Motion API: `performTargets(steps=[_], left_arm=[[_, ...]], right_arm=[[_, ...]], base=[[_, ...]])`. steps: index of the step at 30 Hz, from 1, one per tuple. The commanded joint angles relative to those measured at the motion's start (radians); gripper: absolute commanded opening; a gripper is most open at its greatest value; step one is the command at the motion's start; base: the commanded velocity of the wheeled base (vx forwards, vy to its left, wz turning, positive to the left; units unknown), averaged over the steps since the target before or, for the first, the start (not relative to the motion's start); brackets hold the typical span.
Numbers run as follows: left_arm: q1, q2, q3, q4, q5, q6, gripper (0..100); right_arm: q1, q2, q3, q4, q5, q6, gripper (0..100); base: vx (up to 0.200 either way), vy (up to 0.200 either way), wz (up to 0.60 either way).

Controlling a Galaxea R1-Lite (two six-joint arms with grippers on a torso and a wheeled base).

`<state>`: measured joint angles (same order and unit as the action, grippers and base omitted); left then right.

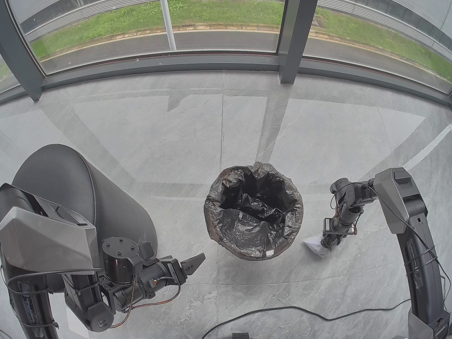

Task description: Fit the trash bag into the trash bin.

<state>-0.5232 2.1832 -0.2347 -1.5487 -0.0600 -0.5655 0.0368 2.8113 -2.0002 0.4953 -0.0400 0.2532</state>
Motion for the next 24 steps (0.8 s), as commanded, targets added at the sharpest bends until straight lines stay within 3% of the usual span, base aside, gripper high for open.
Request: performTargets(steps=[1,10,14,20,24], left_arm=[[0.0,0.001,0.002,-0.001,0.0,-0.001,100],[0.0,-0.002,0.002,-0.001,0.0,-0.001,100],[0.0,-0.006,0.002,-0.001,0.0,-0.001,100],[0.0,-0.02,0.006,-0.002,0.0,-0.001,100],[0.0,-0.034,0.009,-0.001,0.002,-0.001,100]], right_arm=[[0.002,0.004,0.0,0.0,0.0,0.001,0],[0.015,-0.024,0.0,0.022,-0.009,0.023,0],[0.055,-0.199,0.0,0.167,-0.015,0.072,0],[0.141,-0.371,0.0,0.224,-0.012,0.072,0],[0.265,-0.538,0.0,0.339,0.038,0.07,0]], base=[[0.0,0.0,0.0],[0.0,0.0,0.0],[0.0,0.0,0.0],[0.0,0.0,0.0],[0.0,0.0,0.0]])
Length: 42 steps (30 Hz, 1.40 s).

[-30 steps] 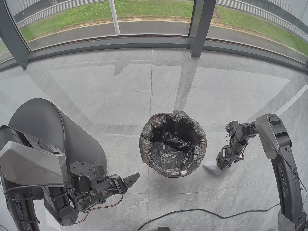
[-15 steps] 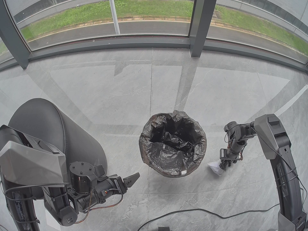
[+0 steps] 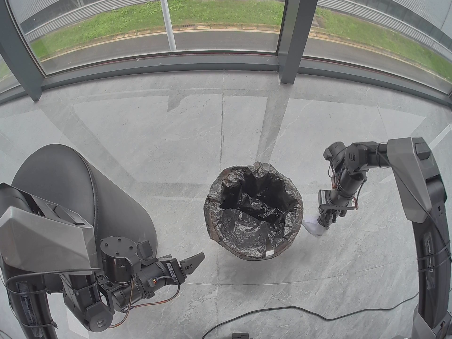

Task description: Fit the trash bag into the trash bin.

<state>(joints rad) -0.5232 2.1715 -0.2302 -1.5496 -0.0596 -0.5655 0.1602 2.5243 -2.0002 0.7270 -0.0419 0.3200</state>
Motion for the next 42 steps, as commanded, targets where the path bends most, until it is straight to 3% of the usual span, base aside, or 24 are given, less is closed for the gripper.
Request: performTargets(steps=[1,4,5,6,9,11,30,35,42], left_arm=[[0.0,-0.024,0.005,-0.001,0.001,-0.001,100],[0.0,-0.033,0.008,0.0,0.001,-0.002,100],[0.0,-0.033,0.008,0.0,0.001,-0.002,100],[0.0,-0.042,0.011,0.0,0.001,-0.004,100],[0.0,-0.044,0.012,0.0,0.001,-0.004,100],[0.0,-0.042,0.012,0.0,0.001,-0.004,100],[-0.008,-0.033,0.009,0.0,0.001,-0.016,100],[-0.009,-0.032,0.011,0.0,0.001,-0.016,100],[-0.009,-0.033,0.012,0.0,0.001,-0.016,100]], right_arm=[[0.168,-0.282,0.0,0.129,0.043,0.004,0],[0.263,-0.378,0.0,0.209,0.047,0.007,0],[0.263,-0.378,0.0,0.209,0.047,0.007,0],[0.343,-0.433,0.0,0.31,0.048,0.01,0],[0.478,-0.492,0.0,0.558,0.08,0.021,0],[0.516,-0.479,0.0,0.621,0.079,0.024,0],[0.355,-0.371,0.0,0.523,0.08,0.047,0],[0.367,-0.24,0.0,0.334,0.093,0.068,0],[0.423,-0.127,0.0,0.12,0.116,0.031,0]], base=[[0.0,0.0,0.0],[0.0,0.0,0.0],[0.0,0.0,0.0],[0.0,0.0,0.0],[0.0,0.0,0.0],[0.0,0.0,0.0],[0.0,0.0,0.0],[0.0,0.0,0.0],[0.0,0.0,0.0]])
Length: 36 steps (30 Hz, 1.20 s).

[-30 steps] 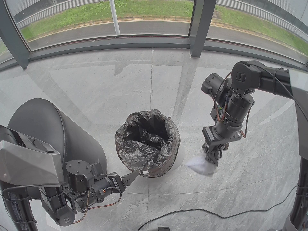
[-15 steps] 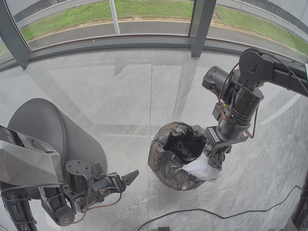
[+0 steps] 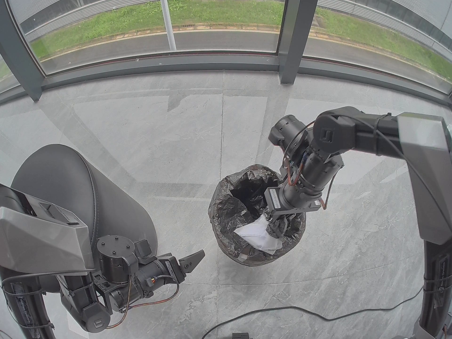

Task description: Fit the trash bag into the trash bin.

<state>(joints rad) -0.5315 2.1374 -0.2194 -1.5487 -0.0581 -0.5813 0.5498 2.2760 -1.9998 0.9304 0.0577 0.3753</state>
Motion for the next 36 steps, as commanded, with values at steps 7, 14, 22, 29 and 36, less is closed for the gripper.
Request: performTargets(steps=[7,14,22,29,36], left_arm=[[-0.001,0.006,0.002,-0.001,0.0,0.0,100],[-0.002,0.006,0.002,-0.001,-0.002,0.0,100],[-0.007,0.004,0.003,-0.001,0.0,0.0,100],[-0.012,0.004,0.005,-0.001,0.0,0.0,100],[-0.018,0.004,0.008,-0.001,0.0,0.0,100]], right_arm=[[0.033,0.162,0.0,-0.14,-0.002,-0.033,0],[0.03,0.157,0.0,-0.14,-0.015,-0.033,100],[0.016,0.135,0.0,-0.145,-0.016,-0.033,100],[0.002,0.096,0.0,-0.191,-0.056,-0.03,100],[0.016,0.102,0.0,-0.196,-0.067,-0.021,100]], base=[[0.0,0.0,0.0],[0.0,0.0,0.0],[0.0,0.0,0.0],[0.0,0.0,0.0],[0.0,0.0,0.0]])
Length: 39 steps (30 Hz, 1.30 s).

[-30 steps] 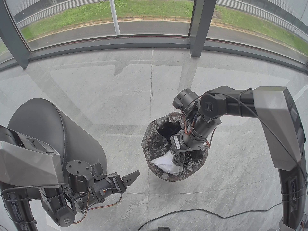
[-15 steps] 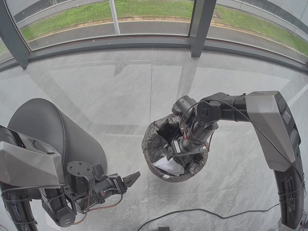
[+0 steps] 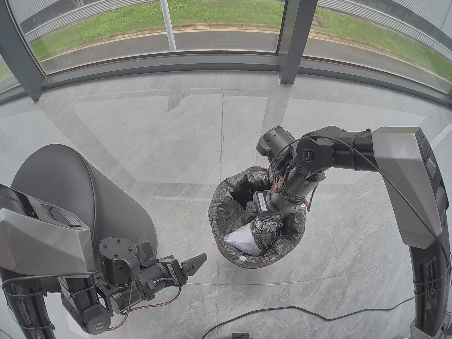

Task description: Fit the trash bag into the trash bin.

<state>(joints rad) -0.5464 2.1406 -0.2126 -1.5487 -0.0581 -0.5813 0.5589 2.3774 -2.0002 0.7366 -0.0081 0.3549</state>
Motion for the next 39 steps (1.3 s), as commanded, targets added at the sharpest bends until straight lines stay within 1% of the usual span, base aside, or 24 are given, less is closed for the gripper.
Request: performTargets(steps=[1,4,7,16,26,32,39], left_arm=[[-0.003,0.001,0.001,-0.001,0.0,-0.002,100],[-0.003,0.001,0.001,-0.001,0.0,-0.002,100],[-0.003,0.002,0.002,-0.001,-0.002,-0.002,100],[-0.003,0.002,0.002,-0.001,-0.002,-0.002,100],[-0.004,0.019,0.001,-0.001,0.0,-0.002,100],[-0.004,0.019,0.001,-0.001,0.0,-0.002,100],[-0.004,0.019,0.001,-0.001,0.0,-0.002,100]], right_arm=[[0.015,0.017,0.0,-0.005,-0.001,-0.001,100],[0.022,0.059,0.0,-0.037,-0.003,-0.004,100],[0.027,0.114,0.0,-0.121,-0.003,-0.01,100],[0.016,0.238,0.0,-0.192,-0.004,-0.016,100],[-0.039,0.298,0.0,-0.197,-0.003,-0.028,100],[-0.045,0.312,0.0,-0.232,-0.004,-0.028,100],[-0.04,0.256,0.0,-0.232,-0.004,-0.03,100]], base=[[0.0,0.0,0.0],[0.0,0.0,0.0],[0.0,0.0,0.0],[0.0,0.0,0.0],[0.0,0.0,0.0],[0.0,0.0,0.0],[0.0,0.0,0.0]])
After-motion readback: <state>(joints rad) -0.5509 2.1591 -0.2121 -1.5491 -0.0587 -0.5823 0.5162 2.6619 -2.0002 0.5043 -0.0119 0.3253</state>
